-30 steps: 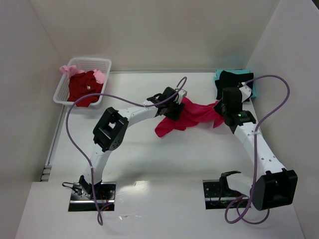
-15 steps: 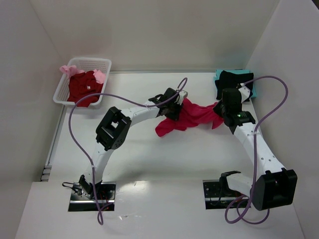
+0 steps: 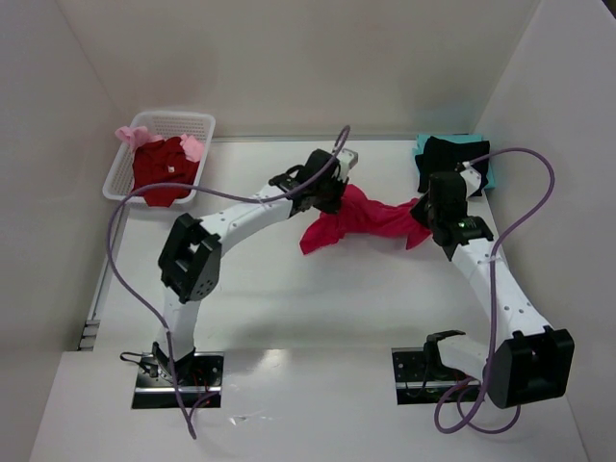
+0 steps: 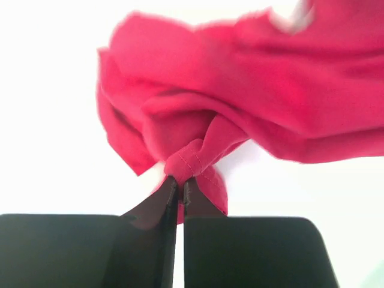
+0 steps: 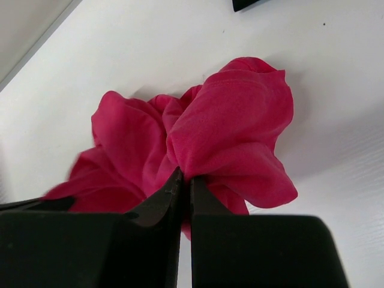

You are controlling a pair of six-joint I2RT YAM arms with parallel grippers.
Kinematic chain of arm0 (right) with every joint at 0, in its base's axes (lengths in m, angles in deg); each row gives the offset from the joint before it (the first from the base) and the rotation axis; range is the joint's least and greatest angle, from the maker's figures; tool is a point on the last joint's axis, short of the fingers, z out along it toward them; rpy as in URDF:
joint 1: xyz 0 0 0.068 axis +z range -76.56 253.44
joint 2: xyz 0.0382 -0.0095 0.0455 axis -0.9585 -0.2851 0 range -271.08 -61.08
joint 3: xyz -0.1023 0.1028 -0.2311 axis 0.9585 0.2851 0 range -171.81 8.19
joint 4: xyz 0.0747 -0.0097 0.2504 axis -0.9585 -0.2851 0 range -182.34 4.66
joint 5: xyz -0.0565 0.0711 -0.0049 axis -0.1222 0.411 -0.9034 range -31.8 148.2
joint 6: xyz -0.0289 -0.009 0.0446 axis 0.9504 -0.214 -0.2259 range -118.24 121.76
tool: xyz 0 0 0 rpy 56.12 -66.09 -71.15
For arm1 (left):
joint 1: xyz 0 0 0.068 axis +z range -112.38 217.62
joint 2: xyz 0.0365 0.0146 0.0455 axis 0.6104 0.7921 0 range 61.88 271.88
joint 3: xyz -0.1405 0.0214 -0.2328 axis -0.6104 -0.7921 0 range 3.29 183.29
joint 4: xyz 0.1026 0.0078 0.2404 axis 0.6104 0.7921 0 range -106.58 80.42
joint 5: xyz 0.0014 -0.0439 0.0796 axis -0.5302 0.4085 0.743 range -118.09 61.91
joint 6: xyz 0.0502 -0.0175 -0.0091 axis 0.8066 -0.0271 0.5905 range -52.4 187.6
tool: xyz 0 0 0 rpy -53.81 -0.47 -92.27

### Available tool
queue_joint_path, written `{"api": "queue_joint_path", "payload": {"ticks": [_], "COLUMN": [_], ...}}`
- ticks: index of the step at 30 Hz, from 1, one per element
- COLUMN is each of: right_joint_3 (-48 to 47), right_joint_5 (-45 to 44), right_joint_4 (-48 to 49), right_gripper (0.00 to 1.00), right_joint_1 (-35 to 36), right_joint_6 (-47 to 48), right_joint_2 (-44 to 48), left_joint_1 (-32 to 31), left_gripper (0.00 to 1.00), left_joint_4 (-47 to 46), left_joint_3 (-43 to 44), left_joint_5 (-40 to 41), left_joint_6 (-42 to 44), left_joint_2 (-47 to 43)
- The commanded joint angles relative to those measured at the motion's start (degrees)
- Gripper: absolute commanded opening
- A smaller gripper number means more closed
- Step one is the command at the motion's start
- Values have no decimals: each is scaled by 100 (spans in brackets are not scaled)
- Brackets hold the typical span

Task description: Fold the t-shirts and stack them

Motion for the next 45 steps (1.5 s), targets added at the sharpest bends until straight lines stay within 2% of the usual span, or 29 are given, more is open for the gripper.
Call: {"api": "queue_joint_path", "payload": {"ticks": [1,6,9,11,17,19,23,27,29,30,31,33,34,35,36,38,45], "right_joint_3": [-71,-326,-545,-783,-1196,-1257,-1048,-424,33,156,366,499,500,552,553,491,543], "right_joint_5": [117,494,881,1408,3044,3115,2213,2420,2491,2543,2544,2544,2544,2466,2413,2351,2316], "right_joint_4": [392,506,761,875,1543,1509,1017,1077,1218,1279,1280,1280,1280,1280,1228,1166,902], "right_gripper": [6,6,6,6,1,0,2,10,20,29,54,72,77,89,94,98,97], "right_joint_1": [-21,-21,-21,-21,-21,-21,-21,-100,-100,-100,-100,-100,-100,-100,-100,-100,-100], "right_joint_6": [18,18,-69,-254,-798,-905,-905,-800,-800,-852,-800,-800,-721,-668,-598,-475,-194], "right_joint_2": [279,481,621,622,797,946,1245,1193,1140,1088,1087,1087,1087,1087,1087,1140,456], "left_joint_1": [12,12,65,65,179,240,293,294,294,294,294,294,294,294,294,294,346], "left_gripper": [0,0,0,0,0,0,0,0,0,0,0,0,0,0,0,0,0], "left_joint_4": [18,587,1000,1195,1688,1880,2074,1857,1584,1582,1513,1512,1512,1512,1512,1512,1565], "left_joint_3": [-62,42,174,254,315,315,-26,-781,-1116,-1300,-1354,-1355,-1355,-1355,-1355,-1355,-1662], "left_joint_5": [393,815,1412,2007,2933,3145,3102,2329,1882,1810,1731,1669,1669,1669,1616,1554,1545], "left_joint_6": [-20,111,173,235,235,235,156,-160,-213,-266,-266,-197,-196,-135,-82,-82,-214], "left_joint_2": [-1033,-1983,-2589,-3071,-4311,-4392,-4262,-4067,-3927,-3865,-3804,-3619,-3619,-3567,-3566,-3566,-3505]}}
